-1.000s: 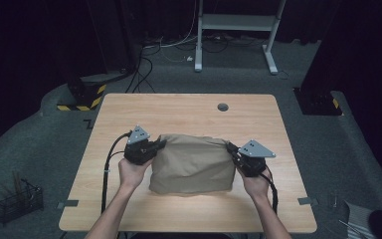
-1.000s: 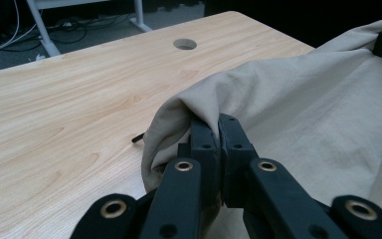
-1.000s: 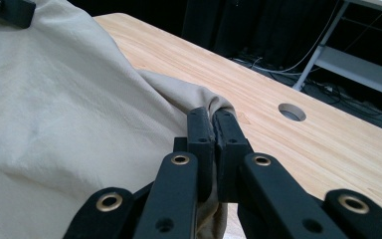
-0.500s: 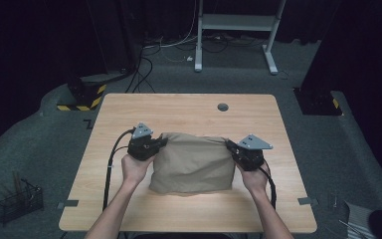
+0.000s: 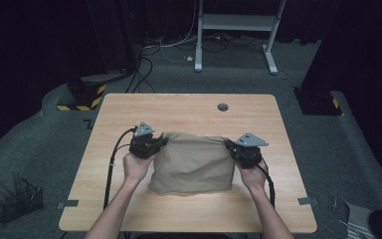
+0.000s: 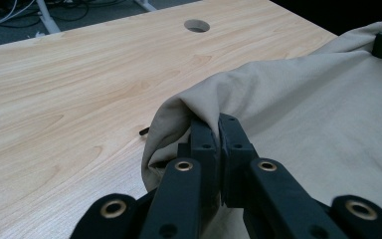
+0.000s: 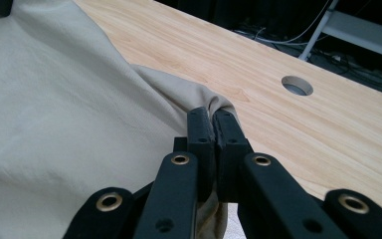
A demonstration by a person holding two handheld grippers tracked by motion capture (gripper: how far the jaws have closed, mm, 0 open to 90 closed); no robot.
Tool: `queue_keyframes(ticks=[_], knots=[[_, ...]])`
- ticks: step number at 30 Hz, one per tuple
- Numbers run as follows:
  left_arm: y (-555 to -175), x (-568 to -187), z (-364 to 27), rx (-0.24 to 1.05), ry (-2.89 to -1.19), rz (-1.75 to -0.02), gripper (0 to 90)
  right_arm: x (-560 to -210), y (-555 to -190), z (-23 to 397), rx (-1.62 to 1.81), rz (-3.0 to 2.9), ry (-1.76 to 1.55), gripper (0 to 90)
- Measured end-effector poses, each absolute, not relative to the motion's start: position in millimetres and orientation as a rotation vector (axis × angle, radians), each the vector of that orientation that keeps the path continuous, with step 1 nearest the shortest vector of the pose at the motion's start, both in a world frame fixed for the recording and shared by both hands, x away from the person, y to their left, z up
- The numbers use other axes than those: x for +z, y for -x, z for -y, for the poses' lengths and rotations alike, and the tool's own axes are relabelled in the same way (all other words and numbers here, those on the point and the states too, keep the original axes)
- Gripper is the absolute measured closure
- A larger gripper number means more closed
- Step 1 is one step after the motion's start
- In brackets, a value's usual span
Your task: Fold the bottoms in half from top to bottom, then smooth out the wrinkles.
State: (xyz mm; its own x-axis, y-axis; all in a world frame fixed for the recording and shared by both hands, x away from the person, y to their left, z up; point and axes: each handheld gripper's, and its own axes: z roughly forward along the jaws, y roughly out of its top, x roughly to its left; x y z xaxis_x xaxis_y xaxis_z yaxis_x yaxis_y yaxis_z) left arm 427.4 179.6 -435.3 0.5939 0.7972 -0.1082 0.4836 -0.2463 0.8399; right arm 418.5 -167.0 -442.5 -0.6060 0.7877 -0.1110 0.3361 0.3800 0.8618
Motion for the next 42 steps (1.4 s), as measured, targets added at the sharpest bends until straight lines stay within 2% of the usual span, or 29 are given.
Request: queue_keyframes(ticks=[42], knots=[[-456,-459,-179,0.400,-1.922,-1.086,87.0,-464,-450,164,1.140,-2.183,-1.104,87.6]])
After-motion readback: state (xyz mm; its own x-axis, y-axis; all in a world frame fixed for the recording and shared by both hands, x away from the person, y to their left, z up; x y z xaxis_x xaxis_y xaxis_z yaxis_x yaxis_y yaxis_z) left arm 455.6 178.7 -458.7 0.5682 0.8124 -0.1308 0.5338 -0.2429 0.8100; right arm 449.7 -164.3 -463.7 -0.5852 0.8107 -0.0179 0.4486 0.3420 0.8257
